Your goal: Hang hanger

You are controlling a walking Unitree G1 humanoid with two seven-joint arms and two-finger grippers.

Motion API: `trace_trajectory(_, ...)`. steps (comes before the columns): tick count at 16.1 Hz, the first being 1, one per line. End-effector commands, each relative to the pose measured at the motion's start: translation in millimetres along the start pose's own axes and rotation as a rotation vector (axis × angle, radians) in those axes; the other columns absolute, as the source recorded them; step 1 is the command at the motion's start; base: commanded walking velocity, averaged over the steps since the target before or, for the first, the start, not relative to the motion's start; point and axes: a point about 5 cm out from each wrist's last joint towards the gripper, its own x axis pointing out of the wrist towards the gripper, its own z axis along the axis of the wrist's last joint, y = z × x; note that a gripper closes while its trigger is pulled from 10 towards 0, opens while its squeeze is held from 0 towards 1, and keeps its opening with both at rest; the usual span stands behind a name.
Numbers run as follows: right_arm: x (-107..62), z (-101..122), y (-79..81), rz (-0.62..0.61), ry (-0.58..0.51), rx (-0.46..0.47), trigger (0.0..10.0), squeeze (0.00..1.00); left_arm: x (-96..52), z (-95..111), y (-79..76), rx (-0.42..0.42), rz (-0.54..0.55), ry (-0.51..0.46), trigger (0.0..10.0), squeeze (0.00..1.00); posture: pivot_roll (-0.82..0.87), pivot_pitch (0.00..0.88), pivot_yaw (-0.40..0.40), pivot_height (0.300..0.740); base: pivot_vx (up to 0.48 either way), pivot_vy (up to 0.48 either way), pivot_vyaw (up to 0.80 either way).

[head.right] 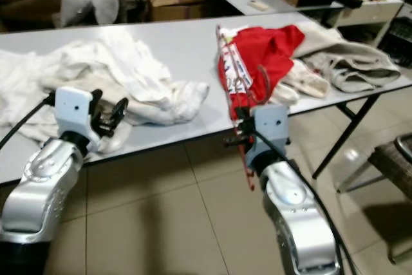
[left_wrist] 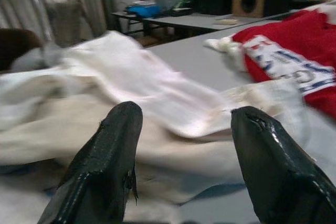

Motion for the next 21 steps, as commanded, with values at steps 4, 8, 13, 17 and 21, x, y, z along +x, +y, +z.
trace_trajectory(4,-0.2,4.7,1.1,0.016,-0.020,-0.017,10.0,0.00,-1.2,1.8,2.5,0.013,0.016,-0.003,10.0,0.00,-0.01,0.000,-0.028,0.723,0.315,0.000,0.00)
trace_trajectory(8,0.2,4.3,4.3,0.041,-0.019,-0.050,10.0,0.00,-0.7,3.2,3.9,0.019,0.017,-0.004,10.0,0.00,-0.01,0.000,-0.023,0.723,0.315,0.000,0.00)
trace_trajectory(13,-1.3,3.6,4.0,0.036,-0.017,-0.053,10.0,0.00,0.3,2.9,2.8,0.020,0.008,0.000,10.0,0.00,-0.01,0.000,-0.018,0.723,0.317,0.000,0.00)
trace_trajectory(17,-1.0,2.3,5.2,0.042,-0.012,-0.055,10.0,0.00,1.9,3.6,6.0,0.023,0.017,0.002,10.0,0.00,-0.01,0.000,-0.014,0.723,0.315,0.000,0.00)
trace_trajectory(21,-1.2,1.4,4.4,0.034,-0.011,-0.051,10.0,0.00,4.7,6.9,7.4,0.023,-0.002,-0.019,10.0,0.00,-0.01,0.000,-0.003,0.723,0.226,0.000,0.00)
